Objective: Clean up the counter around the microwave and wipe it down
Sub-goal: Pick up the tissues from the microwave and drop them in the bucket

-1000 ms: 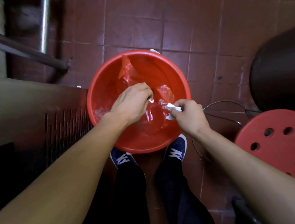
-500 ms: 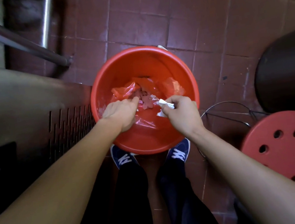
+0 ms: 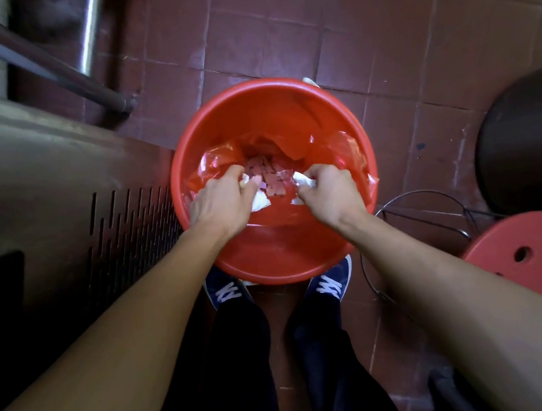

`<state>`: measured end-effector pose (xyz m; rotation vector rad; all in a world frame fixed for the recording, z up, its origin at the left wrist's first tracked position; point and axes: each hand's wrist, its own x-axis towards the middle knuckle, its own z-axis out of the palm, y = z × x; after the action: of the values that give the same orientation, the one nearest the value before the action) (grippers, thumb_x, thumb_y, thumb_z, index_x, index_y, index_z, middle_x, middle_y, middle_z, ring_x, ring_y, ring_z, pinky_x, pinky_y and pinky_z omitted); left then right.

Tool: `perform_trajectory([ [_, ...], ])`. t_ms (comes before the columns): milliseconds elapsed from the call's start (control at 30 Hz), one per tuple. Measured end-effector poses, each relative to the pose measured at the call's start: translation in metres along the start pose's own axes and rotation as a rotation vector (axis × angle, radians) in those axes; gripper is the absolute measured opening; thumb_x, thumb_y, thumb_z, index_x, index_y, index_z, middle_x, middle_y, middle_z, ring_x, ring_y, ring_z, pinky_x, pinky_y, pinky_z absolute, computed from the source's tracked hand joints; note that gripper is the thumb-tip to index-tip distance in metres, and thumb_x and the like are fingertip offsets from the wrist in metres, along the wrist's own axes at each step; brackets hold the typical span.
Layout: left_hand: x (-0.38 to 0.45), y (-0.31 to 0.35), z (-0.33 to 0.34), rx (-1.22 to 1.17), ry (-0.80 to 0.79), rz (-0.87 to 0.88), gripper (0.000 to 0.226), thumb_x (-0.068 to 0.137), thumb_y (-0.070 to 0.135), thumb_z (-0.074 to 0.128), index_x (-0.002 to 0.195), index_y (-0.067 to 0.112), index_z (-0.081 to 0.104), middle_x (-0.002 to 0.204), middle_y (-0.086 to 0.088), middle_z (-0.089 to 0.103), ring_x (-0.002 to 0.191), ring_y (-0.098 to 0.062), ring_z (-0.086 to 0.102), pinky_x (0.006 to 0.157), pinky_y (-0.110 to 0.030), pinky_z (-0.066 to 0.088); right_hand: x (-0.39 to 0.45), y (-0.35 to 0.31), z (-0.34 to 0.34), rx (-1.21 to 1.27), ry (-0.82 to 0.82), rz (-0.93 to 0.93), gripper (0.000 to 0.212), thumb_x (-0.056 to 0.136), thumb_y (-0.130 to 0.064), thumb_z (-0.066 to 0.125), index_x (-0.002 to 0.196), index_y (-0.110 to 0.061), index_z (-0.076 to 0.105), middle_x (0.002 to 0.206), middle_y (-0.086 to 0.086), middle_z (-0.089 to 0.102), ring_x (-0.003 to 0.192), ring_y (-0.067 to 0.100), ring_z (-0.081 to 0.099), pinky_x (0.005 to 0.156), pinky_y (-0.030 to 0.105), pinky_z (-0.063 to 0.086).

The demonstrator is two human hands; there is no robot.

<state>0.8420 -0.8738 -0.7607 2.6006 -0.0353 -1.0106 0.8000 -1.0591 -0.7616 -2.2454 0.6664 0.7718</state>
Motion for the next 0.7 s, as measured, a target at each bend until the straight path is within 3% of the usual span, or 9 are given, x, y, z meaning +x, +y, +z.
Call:
perform_trajectory([
  [100,-0.001,0.002,0.001,-0.038,-0.025,-0.066,0.056,0.102,0.058,0.028,0.151,0.03,0.033,0.131,-0.016,0.063,0.118,-0.043,0.059,0.099,-0.05,0.044,0.002,-0.001,-0.002,-0.018,-0.041,0.006,0.029,0.088,-0.023,0.058,0.114,-0.013,0.067,0.106,0.017,0.072,0.105,0.041,0.063,0.084,0.037,0.05],
  [233,-0.006,0.002,-0.003,0.176,-0.037,0.037,0.039,0.101,0.04,0.041,0.135,0.027,0.053,0.127,-0.01,0.065,0.11,-0.039,0.063,0.092,-0.045,0.049,-0.003,0.001,-0.004,-0.047,-0.112,0.008,0.043,0.093,-0.024,0.057,0.135,-0.016,0.056,0.129,0.02,0.064,0.122,0.041,0.056,0.103,0.04,0.045],
  [467,-0.028,0.011,-0.014,0.385,-0.03,0.171,0.031,0.098,0.032,0.044,0.121,0.021,0.063,0.119,-0.003,0.065,0.111,-0.028,0.055,0.094,-0.044,0.045,-0.026,-0.001,-0.012,-0.16,-0.206,-0.094,0.038,0.093,-0.022,0.054,0.129,-0.017,0.063,0.113,0.021,0.069,0.095,0.038,0.068,0.088,0.043,0.056],
  [700,-0.082,0.039,-0.055,0.363,-0.076,0.192,0.031,0.098,0.032,0.044,0.122,0.023,0.061,0.125,-0.001,0.064,0.12,-0.026,0.052,0.101,-0.042,0.039,-0.074,-0.027,-0.055,-0.284,-0.206,-0.167,0.033,0.095,-0.026,0.051,0.125,-0.022,0.065,0.121,0.015,0.068,0.111,0.036,0.063,0.095,0.041,0.051],
])
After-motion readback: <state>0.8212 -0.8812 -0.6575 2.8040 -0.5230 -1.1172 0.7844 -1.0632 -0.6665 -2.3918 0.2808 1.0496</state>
